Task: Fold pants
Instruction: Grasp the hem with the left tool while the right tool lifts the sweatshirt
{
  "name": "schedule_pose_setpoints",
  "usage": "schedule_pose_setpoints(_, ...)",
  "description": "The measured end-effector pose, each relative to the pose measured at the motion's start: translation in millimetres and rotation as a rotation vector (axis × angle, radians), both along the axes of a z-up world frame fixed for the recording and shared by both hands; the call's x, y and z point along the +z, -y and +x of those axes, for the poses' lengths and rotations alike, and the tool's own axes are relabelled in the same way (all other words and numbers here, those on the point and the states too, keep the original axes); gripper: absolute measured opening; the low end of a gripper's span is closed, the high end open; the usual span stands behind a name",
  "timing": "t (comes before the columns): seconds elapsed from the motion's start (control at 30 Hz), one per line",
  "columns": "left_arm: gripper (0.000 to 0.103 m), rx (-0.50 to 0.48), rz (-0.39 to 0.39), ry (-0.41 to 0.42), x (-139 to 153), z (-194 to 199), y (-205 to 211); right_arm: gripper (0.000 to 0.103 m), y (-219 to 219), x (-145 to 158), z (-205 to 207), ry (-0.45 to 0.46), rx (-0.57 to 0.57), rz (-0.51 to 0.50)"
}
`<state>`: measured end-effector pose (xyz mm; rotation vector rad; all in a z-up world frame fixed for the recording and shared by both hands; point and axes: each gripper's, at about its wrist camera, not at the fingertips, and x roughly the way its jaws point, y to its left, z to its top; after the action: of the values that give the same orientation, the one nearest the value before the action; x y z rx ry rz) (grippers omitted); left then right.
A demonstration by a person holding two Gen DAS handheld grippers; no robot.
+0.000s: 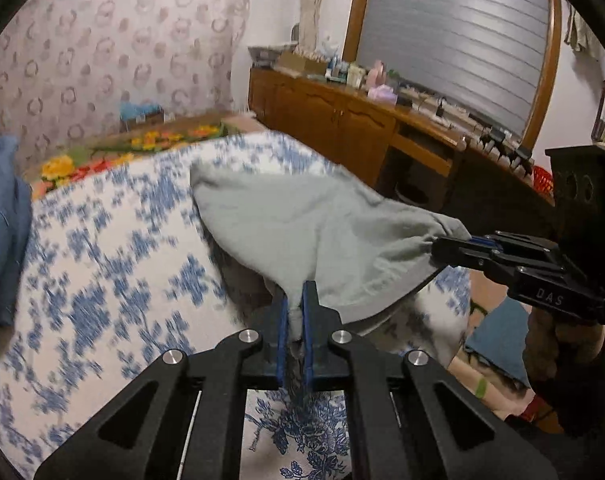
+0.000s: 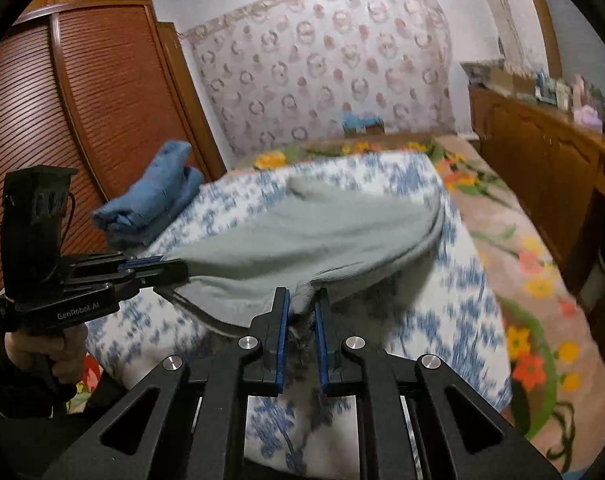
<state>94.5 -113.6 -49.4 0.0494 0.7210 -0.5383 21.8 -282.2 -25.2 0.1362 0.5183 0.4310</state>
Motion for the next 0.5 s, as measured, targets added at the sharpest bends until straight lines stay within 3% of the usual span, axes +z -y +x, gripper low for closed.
schedule_pose_setpoints(0.27,0.007,0.018,-0.029,0.143,70,-4,-17,0.012,-7,61,-17,0.163,0.062,-0.045)
schedule_pose_setpoints(0.5,0.007,0.073,-0.026,0.259,132,18,-37,0.012,-34,123,1,0.293,0.114,-0.116)
